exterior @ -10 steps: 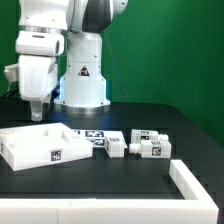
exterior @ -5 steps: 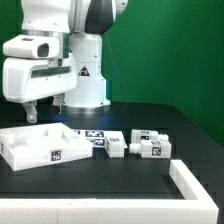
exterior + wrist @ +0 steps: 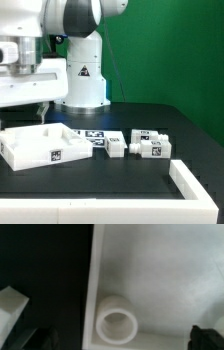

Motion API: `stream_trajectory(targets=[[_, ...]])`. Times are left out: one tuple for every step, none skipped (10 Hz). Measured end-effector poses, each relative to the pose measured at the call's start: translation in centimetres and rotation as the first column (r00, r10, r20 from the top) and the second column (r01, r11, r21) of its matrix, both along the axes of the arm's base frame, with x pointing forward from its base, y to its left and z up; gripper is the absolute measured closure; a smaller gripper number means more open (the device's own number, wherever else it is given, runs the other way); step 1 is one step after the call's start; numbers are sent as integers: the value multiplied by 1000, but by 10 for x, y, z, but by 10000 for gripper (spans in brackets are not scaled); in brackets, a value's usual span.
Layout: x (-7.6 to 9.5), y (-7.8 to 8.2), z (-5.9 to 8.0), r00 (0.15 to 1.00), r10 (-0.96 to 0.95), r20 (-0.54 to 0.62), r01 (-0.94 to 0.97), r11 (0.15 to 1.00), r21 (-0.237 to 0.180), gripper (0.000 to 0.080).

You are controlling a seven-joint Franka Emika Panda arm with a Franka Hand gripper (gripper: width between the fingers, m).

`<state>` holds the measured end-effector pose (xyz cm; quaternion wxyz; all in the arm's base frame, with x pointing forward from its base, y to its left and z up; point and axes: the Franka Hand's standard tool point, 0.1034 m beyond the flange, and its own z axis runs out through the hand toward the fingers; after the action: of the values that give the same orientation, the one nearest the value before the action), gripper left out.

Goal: Assemble one leg

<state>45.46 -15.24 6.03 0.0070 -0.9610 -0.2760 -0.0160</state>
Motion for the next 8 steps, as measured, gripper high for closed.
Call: stream_trajectory(targets=[[1, -10, -4, 999, -37, -7, 37, 999, 17, 150], [2, -8, -3, 992, -125, -7, 125, 992, 20, 150], [2, -6, -4, 993, -122, -9, 122, 992, 20, 150], [2, -7, -4, 992, -123, -9, 123, 992, 20, 150], [1, -7, -5, 992, -124, -12, 124, 992, 21, 150], [0, -7, -13, 991, -130, -18, 130, 991, 20, 150], [-2, -10, -28, 990, -138, -19, 138, 990, 19, 150], [-7, -15, -41, 988, -151, -24, 152, 988, 17, 150]])
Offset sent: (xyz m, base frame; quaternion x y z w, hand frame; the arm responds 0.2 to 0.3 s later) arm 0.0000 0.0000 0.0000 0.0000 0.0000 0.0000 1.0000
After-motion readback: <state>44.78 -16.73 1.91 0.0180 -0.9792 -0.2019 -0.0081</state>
